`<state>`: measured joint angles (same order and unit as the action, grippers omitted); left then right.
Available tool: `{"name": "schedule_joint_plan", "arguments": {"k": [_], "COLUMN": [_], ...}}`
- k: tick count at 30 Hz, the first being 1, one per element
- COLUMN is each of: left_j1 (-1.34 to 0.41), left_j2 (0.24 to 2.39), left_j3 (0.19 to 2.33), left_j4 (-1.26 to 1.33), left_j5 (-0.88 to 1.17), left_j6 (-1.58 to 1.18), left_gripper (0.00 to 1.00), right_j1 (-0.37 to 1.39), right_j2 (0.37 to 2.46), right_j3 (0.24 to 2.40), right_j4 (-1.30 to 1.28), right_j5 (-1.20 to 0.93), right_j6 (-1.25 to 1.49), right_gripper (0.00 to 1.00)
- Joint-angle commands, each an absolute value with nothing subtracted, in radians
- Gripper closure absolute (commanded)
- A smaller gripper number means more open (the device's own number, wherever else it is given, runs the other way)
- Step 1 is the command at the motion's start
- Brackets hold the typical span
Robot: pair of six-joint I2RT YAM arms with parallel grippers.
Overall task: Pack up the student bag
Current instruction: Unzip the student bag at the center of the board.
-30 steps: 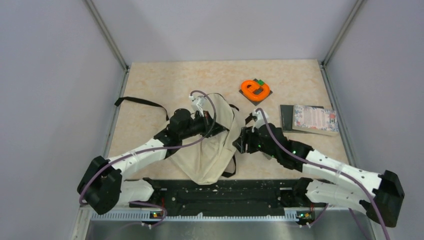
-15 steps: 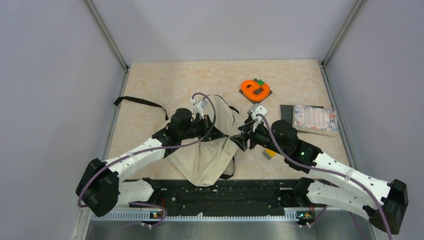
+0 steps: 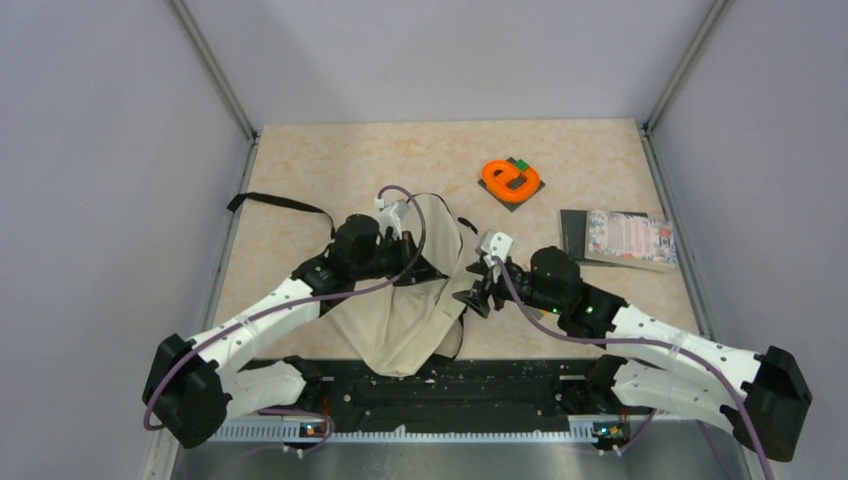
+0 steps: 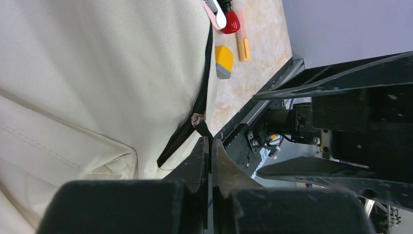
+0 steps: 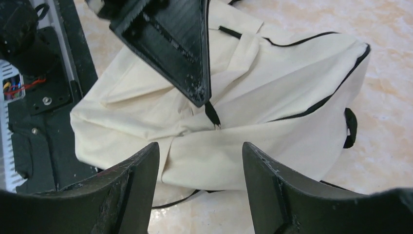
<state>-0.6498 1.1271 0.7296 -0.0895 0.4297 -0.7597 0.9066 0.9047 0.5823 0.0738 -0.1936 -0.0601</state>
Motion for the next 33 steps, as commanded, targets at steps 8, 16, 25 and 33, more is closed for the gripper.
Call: {"name": "schedule_joint_plan", "arguments": {"k": [8, 16, 25, 33], "left_j1": [-0.648, -0.647, -0.647, -0.647], "left_j2": [1.059, 1.046, 1.045, 1.028], "left_j3": [0.785, 0.792, 0.801, 0.811], "left_j4": [-0.149, -0.154, -0.178, -0.186], "left_j5": [0.437, 0.45, 0.454, 0.429], "left_j6": [-0.725, -0.709, -0.685, -0.678], "left_gripper": [1.0, 1.0, 1.0, 1.0], "right_j1": [0.931, 0.938, 0.939, 0.94], "right_j2": [0.957, 1.058, 1.107, 1.146], "right_j3": [0.583, 0.595, 0.575, 0.588], "right_j4": [0.229, 0.282, 0.414, 0.382], "right_j5": [-0.279, -0.287, -0.306, -0.308], "right_j6": [-0.137, -0.233, -0.301, -0.331], "right_gripper": [0.37, 0.4, 0.4, 0.55]}}
